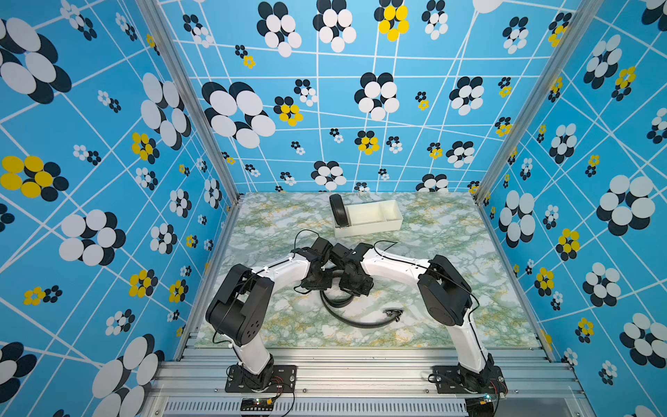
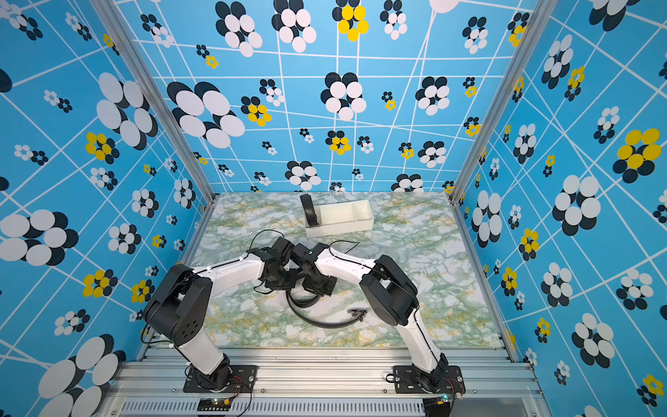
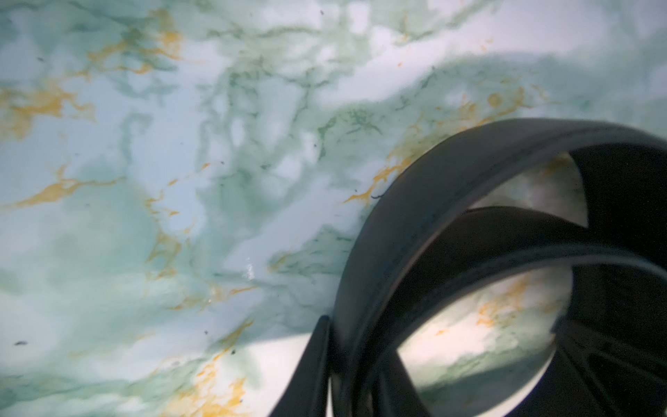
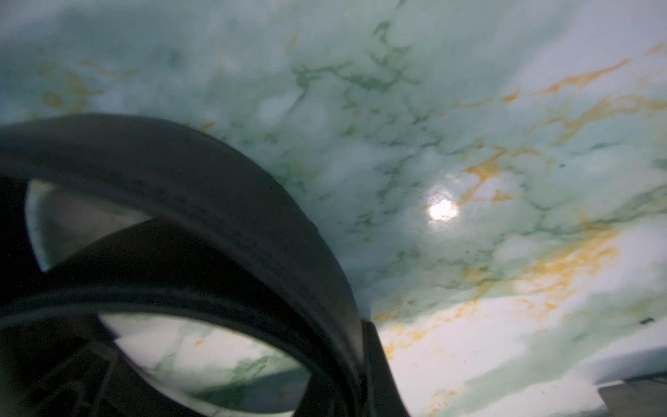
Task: Place the belts into the storage roll
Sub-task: Roll the belt at the center of the board.
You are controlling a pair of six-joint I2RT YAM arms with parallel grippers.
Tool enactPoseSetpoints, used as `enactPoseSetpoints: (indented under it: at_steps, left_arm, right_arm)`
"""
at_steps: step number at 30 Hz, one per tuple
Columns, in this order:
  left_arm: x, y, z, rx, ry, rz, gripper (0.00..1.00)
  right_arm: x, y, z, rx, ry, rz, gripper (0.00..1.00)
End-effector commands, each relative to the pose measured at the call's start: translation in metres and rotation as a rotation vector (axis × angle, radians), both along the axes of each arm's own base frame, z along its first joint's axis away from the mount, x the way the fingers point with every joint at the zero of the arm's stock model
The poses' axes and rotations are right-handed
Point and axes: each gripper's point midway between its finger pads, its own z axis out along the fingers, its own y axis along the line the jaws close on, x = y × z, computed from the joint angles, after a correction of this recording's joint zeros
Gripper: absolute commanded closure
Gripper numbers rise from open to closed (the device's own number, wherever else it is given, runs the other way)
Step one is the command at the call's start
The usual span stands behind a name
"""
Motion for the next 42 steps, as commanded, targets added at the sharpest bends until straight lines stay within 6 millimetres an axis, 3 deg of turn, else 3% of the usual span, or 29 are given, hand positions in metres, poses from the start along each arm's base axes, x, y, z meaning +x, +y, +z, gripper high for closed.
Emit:
enactPoseSetpoints:
  at_steps: [1, 3, 6, 10, 11, 17, 20, 22, 26, 29, 39, 42]
  left_arm:
    - [-0.002, 0.005, -0.009, 0.036, 0.045, -0.013, 0.92]
    - [-0.002, 0.005, -0.010, 0.037, 0.051, -0.024, 0.96]
    - [-0.003, 0.007, -0.011, 0.046, 0.049, -0.036, 0.98]
    - [-0.003, 0.010, -0.011, 0.065, 0.036, -0.037, 1.00]
    - [-0.003, 0.009, -0.011, 0.068, 0.034, -0.043, 1.00]
    - [-0.003, 0.011, -0.016, 0.091, 0.039, -0.048, 1.00]
    - [-0.002, 0.011, -0.015, 0.101, 0.030, -0.048, 1.00]
    - [-0.001, 0.010, -0.014, 0.114, 0.024, -0.059, 1.00]
    - [-0.003, 0.012, -0.016, 0.136, 0.029, -0.075, 1.00]
    - [-0.006, 0.015, -0.016, 0.148, 0.029, -0.079, 1.00]
    - [-0.009, 0.020, -0.015, 0.169, 0.027, -0.086, 1.00]
    - [-0.009, 0.019, -0.015, 0.173, 0.028, -0.091, 1.00]
  right_arm:
    - [-0.005, 0.017, -0.008, 0.029, -0.010, 0.057, 0.96]
    - [-0.004, 0.017, -0.007, 0.035, -0.014, 0.060, 0.95]
    - [-0.003, 0.021, -0.009, 0.053, -0.021, 0.076, 0.81]
    - [0.010, 0.032, 0.027, 0.147, -0.132, 0.105, 0.65]
    - [0.008, 0.025, 0.028, 0.136, -0.142, 0.113, 0.61]
    - [0.012, 0.008, 0.087, 0.193, -0.251, 0.110, 0.47]
    - [-0.003, -0.014, 0.105, 0.213, -0.217, 0.035, 0.42]
    - [-0.023, -0.029, 0.100, 0.224, -0.144, -0.057, 0.38]
    - [-0.069, -0.043, 0.071, 0.315, 0.000, -0.268, 0.38]
    - [-0.090, -0.055, 0.054, 0.318, 0.026, -0.366, 0.37]
    - [-0.111, -0.059, 0.015, 0.270, 0.082, -0.382, 0.36]
    - [-0.105, -0.066, 0.028, 0.249, 0.025, -0.378, 0.36]
